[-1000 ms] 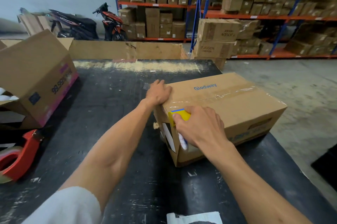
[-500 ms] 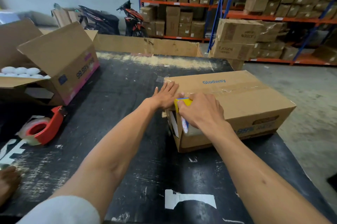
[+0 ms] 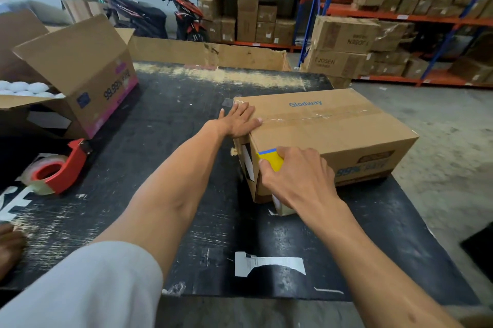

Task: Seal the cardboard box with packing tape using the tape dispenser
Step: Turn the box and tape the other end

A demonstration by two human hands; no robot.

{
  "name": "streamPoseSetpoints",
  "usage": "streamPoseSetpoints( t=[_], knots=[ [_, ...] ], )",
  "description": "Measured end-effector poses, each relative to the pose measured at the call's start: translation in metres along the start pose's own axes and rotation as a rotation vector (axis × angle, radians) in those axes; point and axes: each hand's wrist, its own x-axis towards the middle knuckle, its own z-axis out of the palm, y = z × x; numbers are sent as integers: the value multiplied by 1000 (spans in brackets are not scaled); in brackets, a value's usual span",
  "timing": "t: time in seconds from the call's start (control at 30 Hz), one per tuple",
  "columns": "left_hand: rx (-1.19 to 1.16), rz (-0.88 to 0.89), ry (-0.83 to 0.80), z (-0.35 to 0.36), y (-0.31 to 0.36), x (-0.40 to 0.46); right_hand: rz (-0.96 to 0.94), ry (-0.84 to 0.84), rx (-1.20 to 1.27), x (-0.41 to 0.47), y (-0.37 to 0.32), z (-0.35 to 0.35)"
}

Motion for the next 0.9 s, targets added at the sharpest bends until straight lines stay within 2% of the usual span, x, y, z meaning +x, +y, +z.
streamPoseSetpoints(
  t=[0.43, 0.6, 0.7, 0.77, 0.9],
  knots=[
    [64, -36, -21, -9, 13, -6, 11, -31, -153, -26, 3, 13],
    [94, -41, -29, -13, 19, -6, -108, -3, -335, -18, -9, 17],
    [89, -35, -38, -12, 21, -12, -249, -127, -491, -21, -10, 27],
    [83, -23, -26, -13, 22, -11, -232, -196, -492, -23, -1, 35],
    [55, -136, 27, -9, 40, -13, -156, -137, -413, -9, 12, 22]
  ],
)
